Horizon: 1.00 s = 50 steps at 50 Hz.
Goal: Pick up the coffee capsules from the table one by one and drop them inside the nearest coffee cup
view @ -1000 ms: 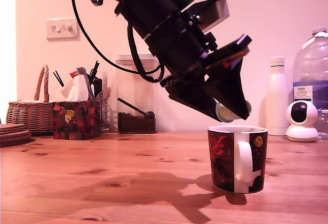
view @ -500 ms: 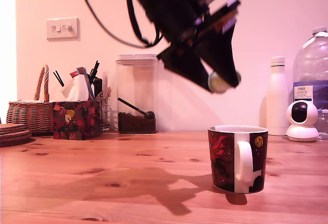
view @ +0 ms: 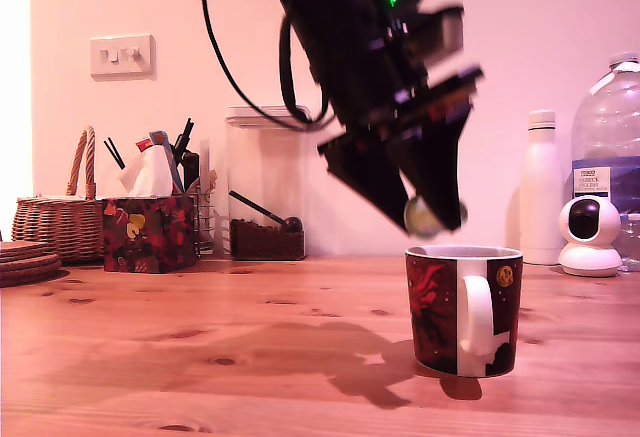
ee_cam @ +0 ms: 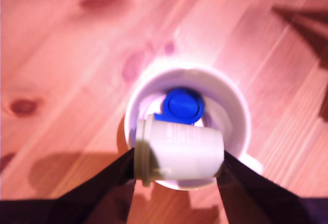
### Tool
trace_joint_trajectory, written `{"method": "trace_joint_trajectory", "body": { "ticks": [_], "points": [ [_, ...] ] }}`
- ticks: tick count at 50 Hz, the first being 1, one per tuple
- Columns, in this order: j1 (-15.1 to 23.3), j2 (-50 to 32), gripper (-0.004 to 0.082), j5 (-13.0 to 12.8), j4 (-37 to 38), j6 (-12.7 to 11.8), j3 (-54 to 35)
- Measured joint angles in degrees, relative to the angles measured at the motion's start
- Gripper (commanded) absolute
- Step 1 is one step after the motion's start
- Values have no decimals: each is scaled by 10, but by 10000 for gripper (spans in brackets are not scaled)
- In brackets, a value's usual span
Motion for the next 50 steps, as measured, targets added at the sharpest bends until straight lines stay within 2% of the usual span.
{"method": "trace_joint_trajectory", "body": {
  "ticks": [35,38,43,46,50],
  "points": [
    [-11,0,381,-5,5,0,0],
    [-11,0,452,-5,8,0,0],
    [-11,0,681,-6,15,0,0],
    [-11,0,739,-18,22,0,0],
    [-11,0,748,-28,24,0,0]
  ]
}}
